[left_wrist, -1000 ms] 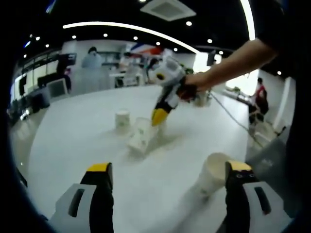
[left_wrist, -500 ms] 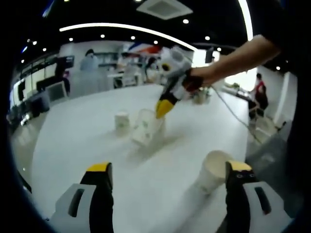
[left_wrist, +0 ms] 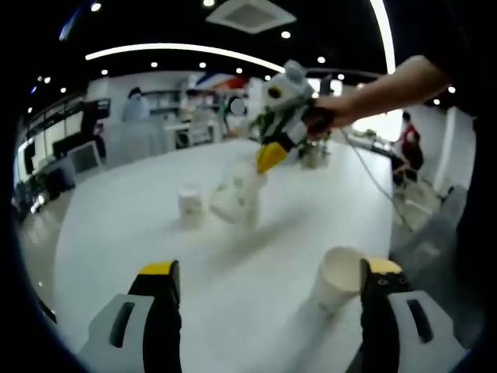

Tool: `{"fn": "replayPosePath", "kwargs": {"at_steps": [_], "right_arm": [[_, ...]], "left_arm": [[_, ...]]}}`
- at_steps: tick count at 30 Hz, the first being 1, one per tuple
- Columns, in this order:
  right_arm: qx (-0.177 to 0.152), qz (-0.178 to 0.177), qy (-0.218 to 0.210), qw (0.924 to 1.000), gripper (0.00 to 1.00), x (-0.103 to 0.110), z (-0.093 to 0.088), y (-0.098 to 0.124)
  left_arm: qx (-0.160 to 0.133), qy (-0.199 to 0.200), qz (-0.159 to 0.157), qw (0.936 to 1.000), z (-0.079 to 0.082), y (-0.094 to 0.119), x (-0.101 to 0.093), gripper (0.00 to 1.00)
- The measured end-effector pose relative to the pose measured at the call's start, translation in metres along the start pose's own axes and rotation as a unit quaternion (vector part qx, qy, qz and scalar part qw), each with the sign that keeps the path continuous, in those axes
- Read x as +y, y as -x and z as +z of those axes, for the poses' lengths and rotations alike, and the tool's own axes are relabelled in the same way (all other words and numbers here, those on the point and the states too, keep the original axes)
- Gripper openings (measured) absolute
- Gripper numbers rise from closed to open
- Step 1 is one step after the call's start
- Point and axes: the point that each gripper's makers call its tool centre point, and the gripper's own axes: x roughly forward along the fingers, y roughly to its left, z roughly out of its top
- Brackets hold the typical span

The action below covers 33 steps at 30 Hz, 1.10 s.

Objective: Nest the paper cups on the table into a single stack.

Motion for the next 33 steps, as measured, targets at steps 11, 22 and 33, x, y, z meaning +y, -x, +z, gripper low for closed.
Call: {"fn": "replayPosePath", "kwargs": {"at_steps": [11,22,33], "right_arm": [[-0.030,-0.010,-0.001,0.9995,0.00,0.030,0.010,0.027],[-0.067,-0.020,0.002,0.9976,0.00,0.058,0.028,0.058],[-0.090,-0.034,0.013,0.9953,0.00,0.077,0.042,0.085]], "left_arm": [[0.000,-0.012,-0.009,0.9999,0.004,0.003,-0.007,0.96],[0.002,-0.019,-0.014,0.9997,0.005,0.009,-0.010,0.96],[0.003,-0.025,-0.019,0.9995,0.002,0.013,-0.015,0.96]]}}
